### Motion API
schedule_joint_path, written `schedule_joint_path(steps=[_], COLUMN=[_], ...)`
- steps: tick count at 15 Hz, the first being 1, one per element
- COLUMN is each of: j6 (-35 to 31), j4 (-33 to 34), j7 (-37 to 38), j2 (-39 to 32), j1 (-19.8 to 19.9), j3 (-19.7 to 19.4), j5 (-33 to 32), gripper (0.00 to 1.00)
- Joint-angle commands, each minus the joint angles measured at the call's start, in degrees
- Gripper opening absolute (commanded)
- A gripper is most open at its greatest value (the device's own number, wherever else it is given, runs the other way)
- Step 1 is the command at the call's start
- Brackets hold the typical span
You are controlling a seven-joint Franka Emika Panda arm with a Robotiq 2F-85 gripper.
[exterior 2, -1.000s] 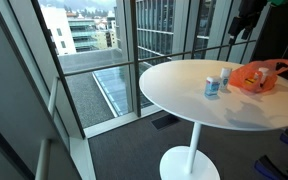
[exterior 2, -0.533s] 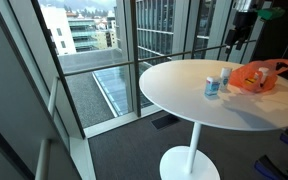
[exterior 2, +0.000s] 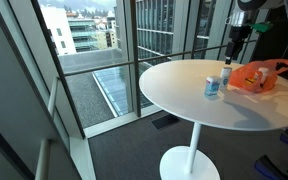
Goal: Pick up the longest white container from the table and put it in the orange plastic bag
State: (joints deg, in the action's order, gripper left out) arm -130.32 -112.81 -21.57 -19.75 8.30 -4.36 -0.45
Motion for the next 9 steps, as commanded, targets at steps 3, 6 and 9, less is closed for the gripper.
schedule_joint_path(steps=[3,6,9], j6=[-0.05,-0.52,-0.73], j4=[1.98,2.14,2.36], j7=[-2.57,-2.71,-2.54], j2=[-3.09,-4.28,-5.15], j1=[-0.07,-0.05,-0.05], j3=[1.19,1.65,1.79], j5=[-3.81,-4.98,-5.75], gripper=[1.0,1.0,0.81])
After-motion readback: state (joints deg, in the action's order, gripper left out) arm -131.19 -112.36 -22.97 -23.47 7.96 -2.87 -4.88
